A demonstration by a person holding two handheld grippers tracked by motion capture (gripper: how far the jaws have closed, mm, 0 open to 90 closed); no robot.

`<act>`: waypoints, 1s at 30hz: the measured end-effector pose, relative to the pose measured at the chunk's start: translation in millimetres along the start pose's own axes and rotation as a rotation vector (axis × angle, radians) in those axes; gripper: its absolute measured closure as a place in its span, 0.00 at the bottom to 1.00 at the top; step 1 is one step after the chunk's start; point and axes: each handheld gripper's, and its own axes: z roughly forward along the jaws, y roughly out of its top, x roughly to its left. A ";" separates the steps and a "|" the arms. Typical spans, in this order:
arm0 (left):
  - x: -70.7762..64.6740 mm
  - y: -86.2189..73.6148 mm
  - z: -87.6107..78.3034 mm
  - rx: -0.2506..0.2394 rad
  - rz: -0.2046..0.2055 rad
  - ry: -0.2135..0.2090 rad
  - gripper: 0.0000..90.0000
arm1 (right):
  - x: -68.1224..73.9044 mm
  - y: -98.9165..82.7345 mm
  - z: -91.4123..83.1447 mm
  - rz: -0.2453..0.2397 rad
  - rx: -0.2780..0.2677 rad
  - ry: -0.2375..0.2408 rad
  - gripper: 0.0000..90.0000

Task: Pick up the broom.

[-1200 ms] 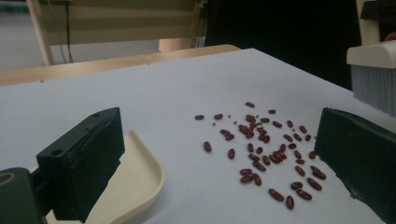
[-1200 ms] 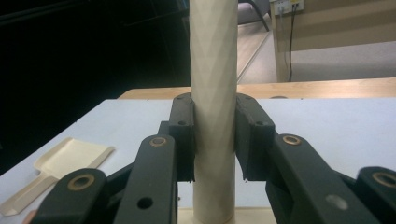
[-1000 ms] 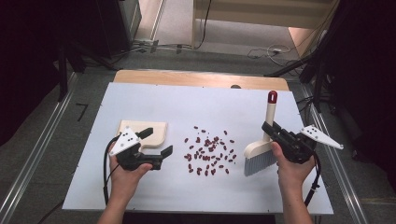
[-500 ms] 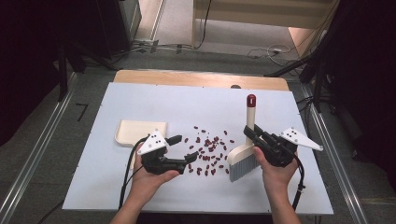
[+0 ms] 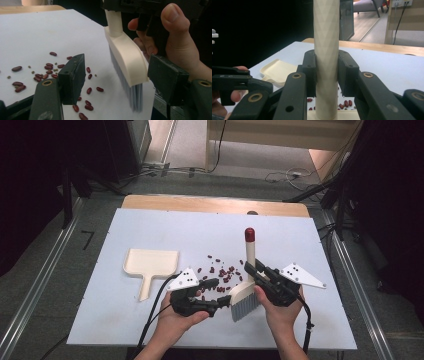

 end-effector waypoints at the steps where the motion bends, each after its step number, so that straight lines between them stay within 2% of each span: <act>1: -0.9 -0.4 1.6 0.002 -0.007 -0.007 0.35 | 2.3 -0.8 1.1 0.000 0.002 0.003 0.77; 11: -13.2 -3.8 16.4 0.040 -0.034 -0.004 0.44 | 21.5 -4.6 5.6 -0.027 0.003 0.024 0.77; 15: -15.0 -5.2 19.8 0.046 -0.053 0.007 0.56 | 30.9 -6.8 7.1 -0.034 0.003 0.034 0.77; 18: -13.8 -5.4 19.9 0.047 -0.069 0.008 0.60 | 32.4 -7.4 7.9 -0.017 0.003 0.051 0.77; 22: -14.3 -5.3 18.8 0.046 -0.074 0.029 0.68 | 36.8 -8.4 7.5 -0.032 -0.008 0.037 0.77; 26: -14.0 -5.4 17.2 0.061 -0.069 0.076 0.74 | 39.6 -8.8 6.6 -0.043 -0.013 0.014 0.77; 30: -9.5 -5.9 13.1 0.067 -0.047 0.097 0.76 | 39.6 -8.0 9.8 -0.038 0.003 0.028 0.76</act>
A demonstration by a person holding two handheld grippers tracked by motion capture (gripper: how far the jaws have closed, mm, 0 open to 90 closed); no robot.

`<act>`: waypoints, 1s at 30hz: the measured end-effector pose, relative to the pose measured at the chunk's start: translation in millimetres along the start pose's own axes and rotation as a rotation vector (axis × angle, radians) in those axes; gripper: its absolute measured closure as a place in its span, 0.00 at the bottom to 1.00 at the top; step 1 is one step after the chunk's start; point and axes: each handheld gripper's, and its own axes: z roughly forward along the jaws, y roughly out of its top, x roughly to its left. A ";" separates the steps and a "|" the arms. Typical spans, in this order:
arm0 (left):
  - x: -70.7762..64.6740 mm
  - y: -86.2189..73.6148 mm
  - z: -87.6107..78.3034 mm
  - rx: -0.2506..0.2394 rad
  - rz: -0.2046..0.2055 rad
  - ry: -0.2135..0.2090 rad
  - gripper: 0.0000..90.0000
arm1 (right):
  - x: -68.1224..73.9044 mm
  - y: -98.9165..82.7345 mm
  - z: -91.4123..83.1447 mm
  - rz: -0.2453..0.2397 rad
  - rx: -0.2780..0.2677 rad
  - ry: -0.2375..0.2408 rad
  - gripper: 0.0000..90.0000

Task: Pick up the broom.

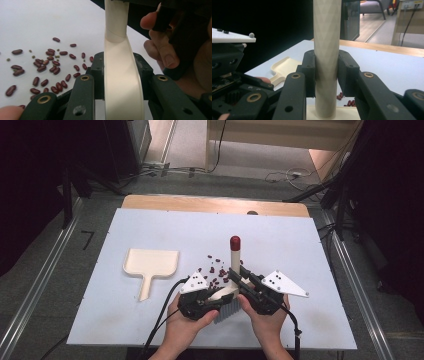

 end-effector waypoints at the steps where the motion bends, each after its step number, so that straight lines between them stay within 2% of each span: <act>1: 1.2 0.3 -1.2 0.002 0.006 0.000 0.76 | -0.3 1.1 1.0 -0.011 0.006 0.010 0.74; 2: 2.6 0.7 -2.8 0.001 0.014 0.006 0.76 | -1.1 2.3 1.3 -0.015 0.012 0.026 0.70; 4: 6.5 2.4 -7.5 -0.005 0.029 0.000 0.76 | -4.9 7.0 1.3 -0.020 0.026 0.096 0.62; 6: 9.5 3.7 -11.6 -0.005 0.049 -0.004 0.76 | -9.1 11.9 0.7 -0.035 0.059 0.152 0.58; 7: 10.9 4.3 -13.9 -0.005 0.065 -0.003 0.76 | -12.2 13.2 0.2 -0.055 0.048 0.187 0.55; 9: 15.4 5.5 -20.3 -0.006 0.109 -0.001 0.76 | -18.4 15.7 -1.3 -0.062 0.049 0.214 0.54; 12: 24.4 8.0 -31.2 -0.016 0.140 -0.012 0.76 | -28.8 18.7 -3.9 -0.061 0.060 0.252 0.51; 16: 31.3 10.9 -42.9 -0.011 0.192 -0.032 0.76 | -42.8 22.8 -6.9 -0.107 0.068 0.278 0.47; 17: 32.0 11.5 -46.2 -0.002 0.221 -0.034 0.76 | -45.5 23.6 -7.5 -0.109 0.079 0.287 0.47; 20: 34.7 12.7 -54.0 0.014 0.249 -0.078 0.76 | -51.4 27.1 -11.3 -0.139 0.139 0.299 0.45; 23: 36.7 12.4 -57.9 0.020 0.258 -0.121 0.76 | -52.6 29.6 -14.2 -0.178 0.190 0.348 0.43; 28: 36.3 9.2 -57.9 0.042 0.294 -0.178 0.76 | -52.4 27.5 -13.1 -0.185 0.245 0.424 0.42; 29: 36.3 8.6 -58.1 0.042 0.300 -0.193 0.76 | -50.9 25.5 -11.6 -0.193 0.272 0.457 0.40; 30: 36.2 8.2 -58.4 0.043 0.304 -0.209 0.76 | -50.9 25.5 -11.6 -0.193 0.272 0.457 0.40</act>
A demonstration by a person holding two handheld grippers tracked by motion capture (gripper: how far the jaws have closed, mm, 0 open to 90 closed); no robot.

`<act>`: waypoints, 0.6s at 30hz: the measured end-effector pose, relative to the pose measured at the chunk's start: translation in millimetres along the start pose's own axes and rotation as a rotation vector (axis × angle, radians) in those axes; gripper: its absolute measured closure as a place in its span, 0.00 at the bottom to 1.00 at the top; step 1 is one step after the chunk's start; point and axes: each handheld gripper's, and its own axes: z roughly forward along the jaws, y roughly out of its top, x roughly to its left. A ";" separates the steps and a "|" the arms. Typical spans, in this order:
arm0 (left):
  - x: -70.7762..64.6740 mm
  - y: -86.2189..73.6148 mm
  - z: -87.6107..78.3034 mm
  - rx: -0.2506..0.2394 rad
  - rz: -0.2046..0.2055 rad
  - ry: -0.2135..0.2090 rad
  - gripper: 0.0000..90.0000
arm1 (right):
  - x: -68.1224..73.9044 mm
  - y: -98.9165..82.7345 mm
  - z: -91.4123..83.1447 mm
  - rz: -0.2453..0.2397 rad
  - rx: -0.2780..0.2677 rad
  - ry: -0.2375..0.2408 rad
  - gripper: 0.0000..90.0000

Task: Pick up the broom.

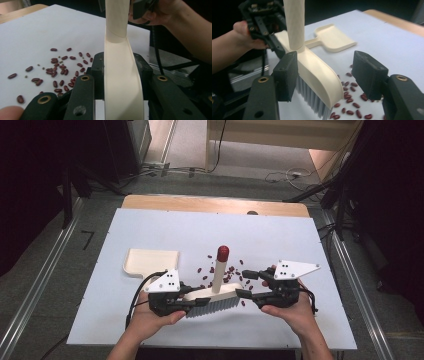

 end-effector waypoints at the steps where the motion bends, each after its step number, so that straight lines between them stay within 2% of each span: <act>1: -0.9 0.0 0.1 -0.002 0.002 -0.010 0.76 | 0.4 -0.8 1.5 -0.003 0.013 0.018 0.40; 3: -2.1 -0.1 -0.1 -0.005 0.014 -0.025 0.76 | 2.4 -1.8 5.8 -0.014 0.045 0.071 0.40; 7: -5.1 -0.3 -1.5 0.001 0.041 -0.062 0.76 | 9.6 -3.1 13.9 -0.051 0.108 0.135 0.45; 11: -6.6 -1.3 -1.2 0.027 0.062 -0.079 0.76 | 17.4 -3.4 21.1 -0.090 0.172 0.144 0.46; 15: -7.7 -2.0 -1.0 0.007 0.069 -0.134 0.76 | 20.5 -5.3 26.8 -0.115 0.214 0.162 0.49; 18: -9.1 -1.4 -0.8 0.021 0.078 -0.144 0.76 | 23.4 -7.2 31.5 -0.140 0.236 0.191 0.53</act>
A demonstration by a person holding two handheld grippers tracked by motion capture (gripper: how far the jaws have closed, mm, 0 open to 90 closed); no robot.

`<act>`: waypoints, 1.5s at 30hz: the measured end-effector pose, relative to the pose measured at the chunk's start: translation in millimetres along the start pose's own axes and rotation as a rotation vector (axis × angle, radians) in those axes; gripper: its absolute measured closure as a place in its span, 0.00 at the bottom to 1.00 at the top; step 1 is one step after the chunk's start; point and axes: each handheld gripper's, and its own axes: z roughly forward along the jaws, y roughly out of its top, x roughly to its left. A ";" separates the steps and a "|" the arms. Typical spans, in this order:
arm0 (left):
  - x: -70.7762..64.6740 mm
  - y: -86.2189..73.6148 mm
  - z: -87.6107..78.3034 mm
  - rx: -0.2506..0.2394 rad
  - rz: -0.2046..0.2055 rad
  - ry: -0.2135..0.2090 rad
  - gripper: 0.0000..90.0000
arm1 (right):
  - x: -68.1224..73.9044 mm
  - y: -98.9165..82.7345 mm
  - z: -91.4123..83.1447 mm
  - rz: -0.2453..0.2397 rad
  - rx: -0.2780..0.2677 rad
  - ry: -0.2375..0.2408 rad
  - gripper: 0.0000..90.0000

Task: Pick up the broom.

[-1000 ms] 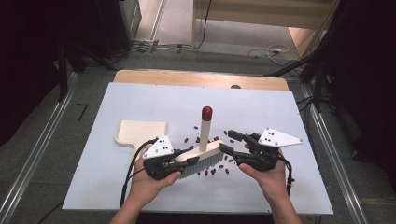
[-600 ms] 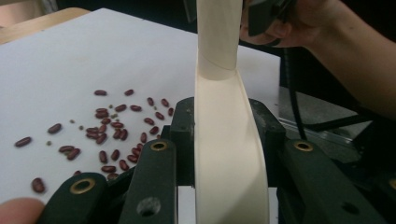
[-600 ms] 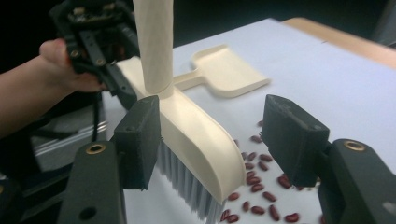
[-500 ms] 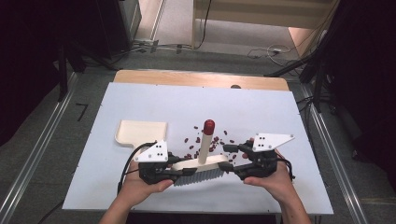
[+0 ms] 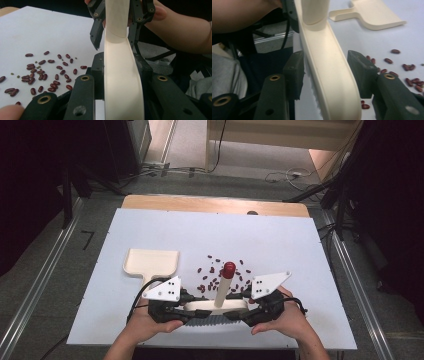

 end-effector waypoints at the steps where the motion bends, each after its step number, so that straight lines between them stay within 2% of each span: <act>1: 0.0 -0.2 0.1 0.004 0.004 -0.008 0.76 | 1.0 0.1 0.8 -0.002 0.007 0.016 0.55; 3: -0.3 -0.8 0.4 0.013 0.010 -0.024 0.76 | 1.3 0.0 2.3 -0.017 0.012 0.054 0.61; 8: 0.0 -1.7 1.6 0.022 0.008 -0.051 0.76 | 2.0 -0.9 4.4 -0.036 0.023 0.088 0.67; 11: 2.1 -3.4 1.1 0.008 0.001 -0.067 0.76 | 1.6 -0.8 4.8 -0.035 0.032 0.108 0.70; 15: 7.7 -7.8 0.7 -0.009 -0.020 -0.112 0.75 | -3.4 -0.8 7.1 -0.001 0.037 0.172 0.72; 17: 8.6 -9.8 0.8 -0.022 -0.020 -0.115 0.75 | -2.3 -0.4 8.1 0.012 0.049 0.170 0.73; 19: 10.4 -12.2 0.3 -0.062 -0.039 -0.117 0.75 | -2.7 0.3 8.0 0.028 0.046 0.176 0.73; 21: 11.5 -13.6 0.6 -0.072 -0.041 -0.116 0.74 | -2.8 1.1 7.9 0.043 0.041 0.173 0.73; 23: 11.3 -14.3 0.6 -0.070 -0.038 -0.096 0.73 | -1.8 1.7 7.6 0.040 0.047 0.156 0.73; 24: 11.3 -14.5 0.3 -0.078 -0.034 -0.077 0.71 | -1.3 1.8 7.5 0.036 0.048 0.146 0.73; 27: 14.9 -15.0 -5.8 -0.122 -0.058 -0.004 0.63 | -2.4 1.1 6.5 0.047 0.052 0.116 0.73; 33: 19.7 -18.6 -17.2 -0.156 -0.092 0.140 0.41 | -8.9 -3.2 -0.4 0.100 0.017 0.056 0.73; 36: 21.7 -20.7 -22.0 -0.168 -0.102 0.215 0.30 | -12.6 -5.1 -4.4 0.145 -0.008 0.034 0.73; 40: 25.2 -25.0 -25.5 -0.170 -0.134 0.269 0.20 | -16.0 -7.7 -9.0 0.168 -0.030 -0.024 0.73; 45: 28.8 -31.3 -32.1 -0.179 -0.164 0.292 0.08 | -20.2 -11.7 -15.1 0.206 -0.068 -0.100 0.73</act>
